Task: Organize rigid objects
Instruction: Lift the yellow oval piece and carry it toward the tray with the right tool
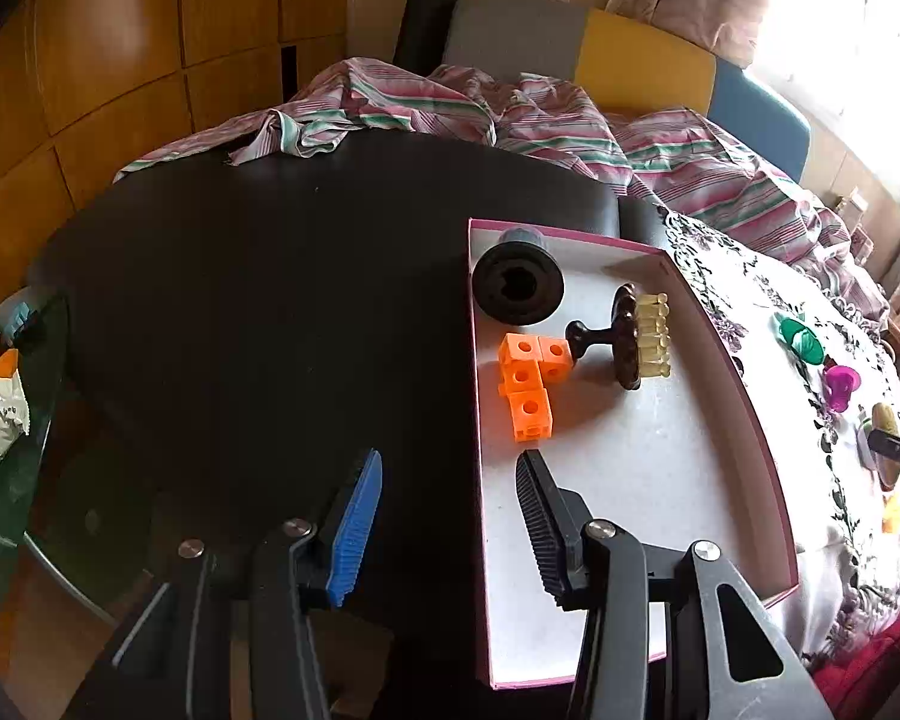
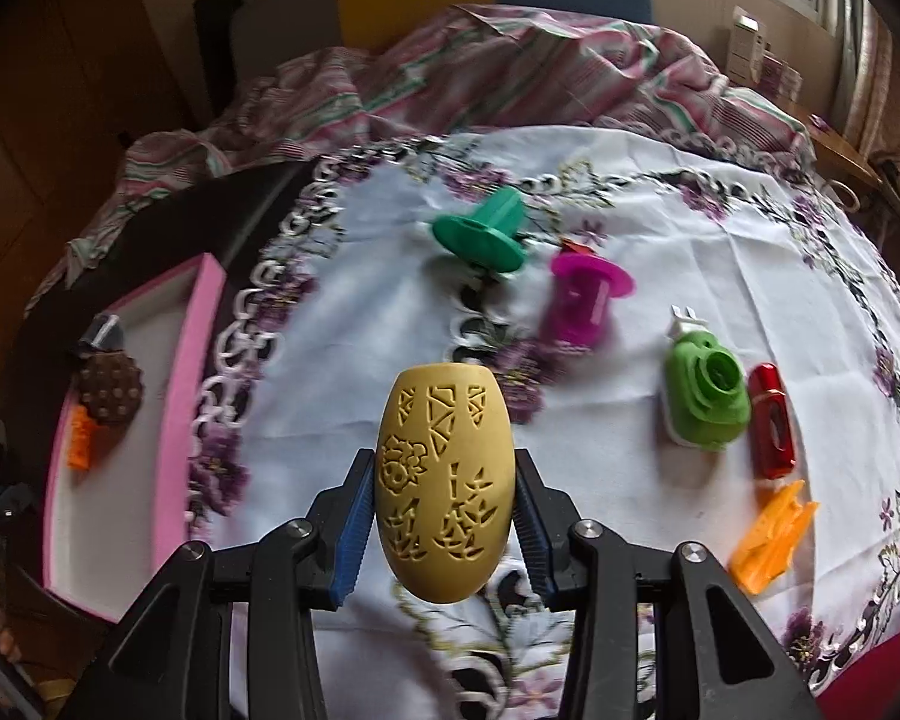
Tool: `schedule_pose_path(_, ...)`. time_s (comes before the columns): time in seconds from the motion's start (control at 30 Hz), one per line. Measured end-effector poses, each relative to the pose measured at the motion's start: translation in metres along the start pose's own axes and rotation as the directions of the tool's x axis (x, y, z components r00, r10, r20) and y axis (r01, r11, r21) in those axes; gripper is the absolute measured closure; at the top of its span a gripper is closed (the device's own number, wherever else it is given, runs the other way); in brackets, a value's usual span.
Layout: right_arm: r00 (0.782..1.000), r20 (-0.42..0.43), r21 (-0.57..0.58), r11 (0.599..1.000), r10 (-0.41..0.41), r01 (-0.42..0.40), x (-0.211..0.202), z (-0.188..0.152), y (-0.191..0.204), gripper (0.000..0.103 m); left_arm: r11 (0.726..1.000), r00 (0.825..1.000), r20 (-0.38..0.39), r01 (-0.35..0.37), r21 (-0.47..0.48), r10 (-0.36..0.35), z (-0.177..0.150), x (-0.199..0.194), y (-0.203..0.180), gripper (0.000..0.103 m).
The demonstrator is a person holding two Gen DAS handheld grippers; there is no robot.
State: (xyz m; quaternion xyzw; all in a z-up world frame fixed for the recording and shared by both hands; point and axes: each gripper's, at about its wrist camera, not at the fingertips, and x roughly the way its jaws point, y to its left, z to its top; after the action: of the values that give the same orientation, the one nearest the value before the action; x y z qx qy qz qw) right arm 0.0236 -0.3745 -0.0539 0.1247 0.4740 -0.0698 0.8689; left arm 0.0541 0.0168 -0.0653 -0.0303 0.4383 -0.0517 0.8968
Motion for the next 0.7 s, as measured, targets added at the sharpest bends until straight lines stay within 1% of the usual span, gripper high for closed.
schedule_pose_path(0.13,0.997,0.011,-0.048,0.996,0.073,-0.073,-0.008,0.001,0.034,0.06,1.0,1.0,0.002,-0.002,-0.003,0.002,-0.001,0.0,0.001,0.055)
schedule_pose_path(0.3,0.984,-0.002,-0.136,0.975,0.177,-0.176,-0.013,0.001,0.088,0.06,1.0,1.0,0.006,-0.005,-0.008,0.005,0.0,-0.001,0.004,0.055)
schedule_pose_path(0.43,0.966,-0.058,-0.194,0.946,0.253,-0.26,-0.005,-0.002,0.133,0.06,1.0,1.0,0.005,-0.006,-0.021,0.006,-0.001,-0.001,0.009,0.055)
schedule_pose_path(0.57,0.946,-0.117,-0.248,0.914,0.301,-0.322,0.006,-0.01,0.172,0.06,0.999,1.0,0.01,-0.018,-0.041,0.018,0.0,-0.001,0.017,0.055)
schedule_pose_path(0.7,0.92,-0.179,-0.288,0.876,0.349,-0.388,0.019,-0.02,0.213,0.06,0.997,0.999,0.013,-0.035,-0.063,0.036,0.001,-0.002,0.028,0.055)
